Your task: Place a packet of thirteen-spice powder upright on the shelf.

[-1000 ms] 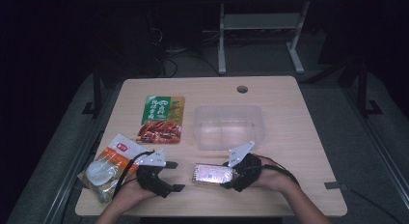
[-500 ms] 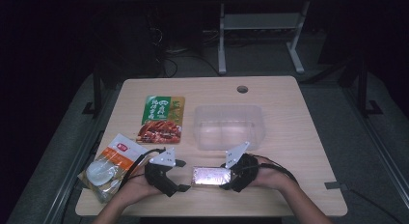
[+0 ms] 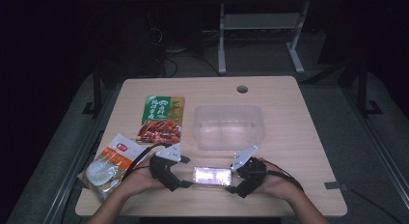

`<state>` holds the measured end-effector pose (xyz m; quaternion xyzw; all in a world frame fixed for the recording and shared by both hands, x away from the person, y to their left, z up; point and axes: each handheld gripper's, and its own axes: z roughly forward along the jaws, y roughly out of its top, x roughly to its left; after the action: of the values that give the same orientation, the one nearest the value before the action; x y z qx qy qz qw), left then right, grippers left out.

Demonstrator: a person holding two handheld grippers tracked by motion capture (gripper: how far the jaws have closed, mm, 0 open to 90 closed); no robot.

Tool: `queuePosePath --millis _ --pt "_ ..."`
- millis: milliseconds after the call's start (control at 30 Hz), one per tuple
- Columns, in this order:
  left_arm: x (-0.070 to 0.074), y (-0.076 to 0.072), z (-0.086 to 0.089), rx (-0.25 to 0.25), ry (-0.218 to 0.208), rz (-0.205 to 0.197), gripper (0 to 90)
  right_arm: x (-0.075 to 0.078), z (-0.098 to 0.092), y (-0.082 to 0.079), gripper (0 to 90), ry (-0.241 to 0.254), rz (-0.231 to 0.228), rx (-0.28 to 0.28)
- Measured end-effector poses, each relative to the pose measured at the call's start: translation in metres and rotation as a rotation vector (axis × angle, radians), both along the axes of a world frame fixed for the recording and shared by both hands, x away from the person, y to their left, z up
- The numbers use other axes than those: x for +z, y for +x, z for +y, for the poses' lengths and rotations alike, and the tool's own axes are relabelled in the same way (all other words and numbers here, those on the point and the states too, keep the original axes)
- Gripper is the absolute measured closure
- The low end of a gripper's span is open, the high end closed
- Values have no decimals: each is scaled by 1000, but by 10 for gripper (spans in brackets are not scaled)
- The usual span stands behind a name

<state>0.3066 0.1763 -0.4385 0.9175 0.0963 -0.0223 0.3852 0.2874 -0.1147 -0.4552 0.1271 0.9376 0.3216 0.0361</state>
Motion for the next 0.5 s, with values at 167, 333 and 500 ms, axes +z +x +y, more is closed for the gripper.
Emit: queuePosePath --millis 167,333,500 --pt "-3 0 -3 -14 11 6 137 -5 16 7 205 -9 -13 27" --pt "-3 -1 -4 -12 10 6 137 -7 22 6 277 -28 -8 41" --pt "0 -1 -3 -14 4 1 137 -7 22 5 318 -23 -18 67"
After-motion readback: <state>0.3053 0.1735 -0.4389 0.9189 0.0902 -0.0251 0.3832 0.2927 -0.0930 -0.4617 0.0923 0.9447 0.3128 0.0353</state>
